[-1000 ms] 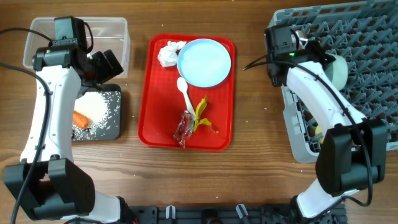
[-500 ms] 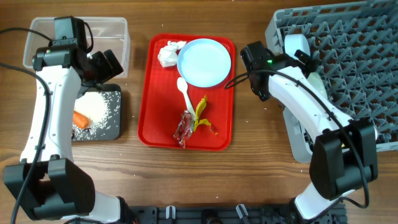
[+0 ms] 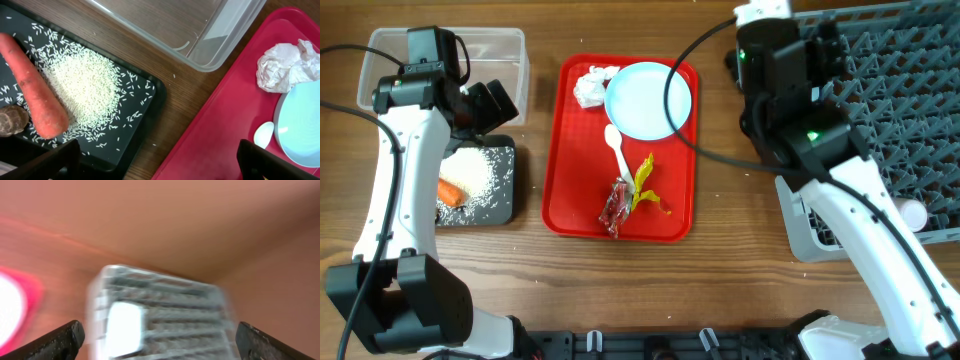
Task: Sort waste into correct bins and load items into the dishwasher rack
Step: 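Grasp the crumpled tissue with the left gripper and drop it in the clear bin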
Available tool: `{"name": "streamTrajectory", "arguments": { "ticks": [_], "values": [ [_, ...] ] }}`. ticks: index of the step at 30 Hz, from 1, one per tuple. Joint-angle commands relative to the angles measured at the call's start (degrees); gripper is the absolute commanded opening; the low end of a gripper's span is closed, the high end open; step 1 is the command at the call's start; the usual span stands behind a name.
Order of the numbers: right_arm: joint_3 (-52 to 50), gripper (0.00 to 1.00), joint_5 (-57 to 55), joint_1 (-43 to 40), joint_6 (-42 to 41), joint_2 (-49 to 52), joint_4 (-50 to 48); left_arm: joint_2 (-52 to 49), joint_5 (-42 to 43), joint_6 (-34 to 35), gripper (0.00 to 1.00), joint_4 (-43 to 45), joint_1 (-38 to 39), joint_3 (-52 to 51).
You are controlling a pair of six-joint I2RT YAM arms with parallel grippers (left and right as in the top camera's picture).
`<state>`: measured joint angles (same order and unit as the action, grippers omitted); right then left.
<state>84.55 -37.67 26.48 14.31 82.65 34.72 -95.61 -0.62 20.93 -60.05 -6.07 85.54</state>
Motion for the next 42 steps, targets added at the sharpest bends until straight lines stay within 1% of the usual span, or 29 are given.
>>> {"name": "streamTrajectory", "arguments": {
  "ticks": [1, 2, 3, 5, 7, 8, 9, 10, 11, 12, 13, 15, 16, 17, 18, 20, 21, 25, 26, 27, 29, 30, 31, 33, 35, 38, 39, 40, 42],
  "values": [
    [0.22, 1.0, 30.45, -0.04, -12.0, 1.11, 1.33, -0.17, -0.55, 0.55, 1.0, 0.0, -0.11, -0.28],
    [0.22, 1.0, 35.78, -0.04, -13.0, 2.71, 1.33, -0.17, 0.2, 0.94, 1.0, 0.31, -0.11, -0.28],
    [0.22, 1.0, 37.68, -0.04, -13.0, 3.65, 1.42, -0.17, 1.77, 1.01, 1.0, 1.36, -0.11, -0.28],
    [0.22, 1.0, 38.16, -0.04, -13.03, 5.75, 3.5, -0.17, 2.29, 1.01, 1.0, 4.17, -0.11, -0.26],
    [0.22, 1.0, 38.16, -0.09, -14.49, 6.82, 4.42, -0.17, 3.34, 1.03, 1.0, 4.13, -0.11, -0.28],
    [0.22, 0.99, 38.16, -0.09, -15.02, 7.08, 4.44, -0.17, 6.93, 0.98, 1.0, 4.9, -0.11, -0.28],
    [0.22, 1.0, 37.35, -0.31, -17.68, 7.15, 4.33, -0.17, 10.86, 0.83, 0.91, 6.45, -0.04, -0.28],
    [0.22, 1.0, 37.29, -0.87, -19.32, 7.15, 4.0, -0.2, 17.31, -3.06, 0.86, 10.38, 1.07, -0.28],
    [0.24, 1.0, 37.31, -1.84, -21.14, 7.15, 3.87, -0.2, 17.62, -4.04, 0.85, 12.72, 2.43, -0.28],
    [0.24, 1.0, 37.68, -3.5, -23.26, 7.15, 4.0, -0.52, 15.58, -4.02, 0.86, 15.89, 4.76, -0.26],
    [0.24, 0.99, 39.19, -5.16, -23.71, 7.15, 4.52, -1.51, 11.89, -4.02, 0.88, 19.85, 8.37, -0.26],
    [0.24, 1.0, 43.54, -8.74, -23.69, 7.13, 6.25, -6.19, 5.07, -4.02, 0.89, 26.64, 15.96, -0.26],
    [0.24, 1.0, 43.76, -9.55, -23.67, 7.15, 6.95, -8.79, 3.5, -3.98, 0.84, 28.81, 18.29, -0.26],
    [0.24, 1.0, 43.71, -10.14, -23.34, 7.15, 8.41, -13.53, 0.63, -1.7, 0.71, 32.26, 20.96, -0.26],
    [0.24, 1.0, 43.69, -10.16, -23.26, 7.15, 9.44, -16.44, -2.14, 2.62, 0.61, 33.92, 21.75, -0.26],
    [0.24, 1.0, 43.25, -10.19, -23.06, 7.15, 11.3, -21.73, -3.56, 12.98, 0.59, 37.29, 21.81, -0.26],
    [0.22, 1.0, 43.19, -10.19, -22.97, 7.15, 11.58, -23.19, -3.56, 16.15, 0.6, 38.4, 21.73, -0.26],
    [0.22, 1.0, 43.01, -10.19, -22.82, 7.15, 11.93, -28.79, -3.69, 24.63, 0.59, 42.91, 21.7, -0.26],
    [0.24, 1.0, 43.01, -10.19, -22.73, 7.15, 12.02, -29.55, -3.98, 25.53, 0.58, 43.25, 21.7, -0.26],
    [0.22, 0.99, 42.97, -10.19, -21.77, 7.15, 12.28, -30.42, -4.04, 26.29, 0.55, 43.43, 21.66, -0.26],
    [0.22, 1.0, 42.62, -10.19, -21.84, 7.15, 12.37, -30.86, -4.22, 26.27, 0.27, 43.58, 21.66, -0.26],
    [0.22, 0.99, 42.62, -10.19, -21.81, 7.15, 12.33, -30.86, -4.22, 26.27, 0.19, 43.74, 21.68, -0.26],
    [0.22, 0.99, 42.6, -10.19, -21.79, 7.15, 12.31, -30.86, -4.2, 26.25, 0.04, 43.69, 21.66, -0.26],
    [0.22, 1.0, 42.38, -10.19, -21.79, 7.15, 12.39, -30.23, -3.96, 26.21, 0.04, 43.08, 21.66, -0.24],
    [0.22, 0.99, 42.16, -10.16, -21.81, 7.15, 12.48, -27.1, -3.96, 25.53, 0.04, 41.53, 21.66, 0.11],
    [0.22, 1.0, 42.21, -10.16, -21.84, 7.15, 12.52, -15.39, -5.01, 21.46, 0.04, 37.18, 21.05, 0.24],
    [0.22, 0.99, 42.21, -10.19, -21.81, 7.15, 12.52, -11.5, -6.49, 21.49, 0.04, 34.86, 20.28, 0.24],
    [0.22, 0.99, 42.21, -10.16, -21.81, 7.15, 12.48, -4.85, -9.09, 21.22, 0.04, 30.71, 17.77, 0.24],
    [0.22, 1.0, 42.21, -10.16, -21.81, 7.15, 12.46, -1.55, -11.72, 21.22, 0.04, 27.67, 15.39, 0.24]
  ]
}}
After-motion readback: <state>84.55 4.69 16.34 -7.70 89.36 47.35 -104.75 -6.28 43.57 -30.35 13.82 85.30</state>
